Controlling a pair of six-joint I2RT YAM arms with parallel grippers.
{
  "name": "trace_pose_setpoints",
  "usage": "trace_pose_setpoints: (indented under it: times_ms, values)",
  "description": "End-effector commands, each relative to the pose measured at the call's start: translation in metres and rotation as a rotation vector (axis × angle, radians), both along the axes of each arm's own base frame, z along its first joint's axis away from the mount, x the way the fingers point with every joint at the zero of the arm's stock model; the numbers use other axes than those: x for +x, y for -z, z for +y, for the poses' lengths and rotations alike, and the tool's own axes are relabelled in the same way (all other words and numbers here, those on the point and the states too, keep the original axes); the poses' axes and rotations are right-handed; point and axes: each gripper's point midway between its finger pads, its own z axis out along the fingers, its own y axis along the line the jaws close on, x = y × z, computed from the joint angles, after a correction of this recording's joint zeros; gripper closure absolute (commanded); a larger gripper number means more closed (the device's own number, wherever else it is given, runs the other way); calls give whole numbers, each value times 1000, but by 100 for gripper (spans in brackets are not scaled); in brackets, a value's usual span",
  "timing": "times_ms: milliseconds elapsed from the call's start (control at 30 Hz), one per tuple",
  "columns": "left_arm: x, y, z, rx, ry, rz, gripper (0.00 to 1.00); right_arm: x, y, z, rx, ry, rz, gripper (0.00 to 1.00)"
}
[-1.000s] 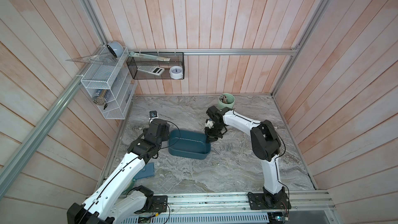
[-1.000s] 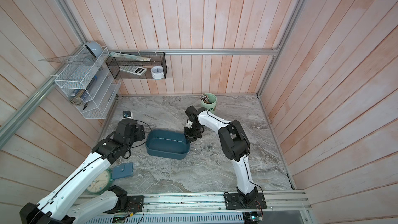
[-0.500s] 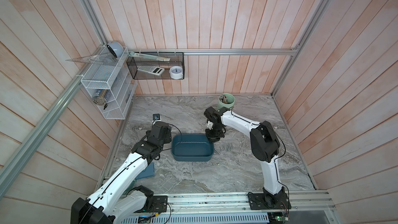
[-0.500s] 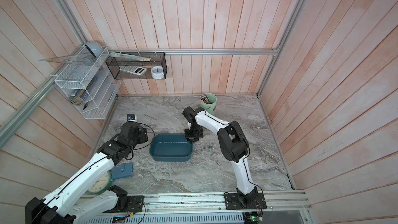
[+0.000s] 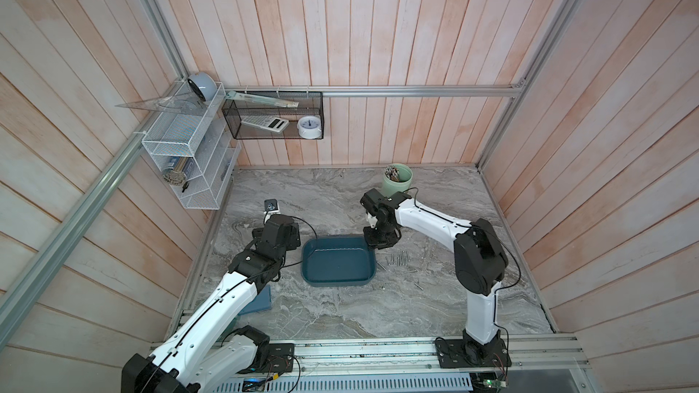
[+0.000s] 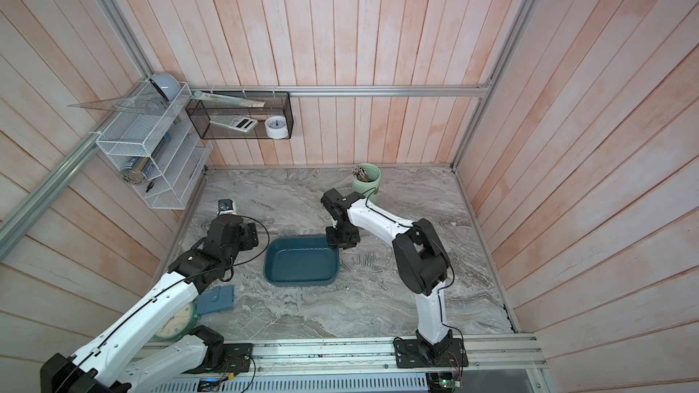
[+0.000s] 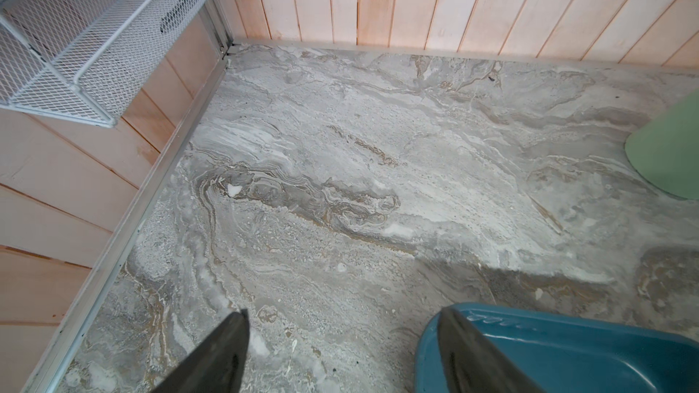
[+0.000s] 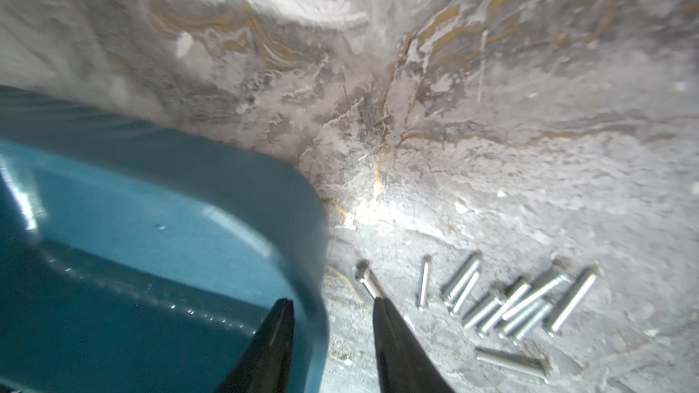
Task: Take out the screws from the storage box
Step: Adjust the storage box at the center of the board, then reset both arms
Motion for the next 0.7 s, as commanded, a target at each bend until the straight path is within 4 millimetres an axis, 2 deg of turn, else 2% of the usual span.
trace_pose_setpoints:
  times_ms: [0,100,133,233,333,433,533,667]
  values:
    - [1,-11,1,-27,-3,-61,11,15,-51,-3,117,47,-178,58]
    - [1,-19,0,-79,-9,-128,3,18,-89,-18,225,107,-315,58]
    - [-1,-21,2,-85,-17,-153,0,19,-102,-27,254,138,-370,58]
    - [-4,-29,13,-78,-60,-219,0,26,-126,-65,310,297,-572,54]
    - [-6,-31,28,-29,-132,-247,0,20,-141,-106,345,408,-734,34]
    - [-5,-27,33,11,-153,-229,0,8,-150,-148,343,531,-908,10]
    - [2,-19,32,45,-164,-180,0,-3,-151,-197,268,678,-1095,4]
    - [14,-3,35,134,-193,-106,0,-18,-147,-231,133,679,-1251,2]
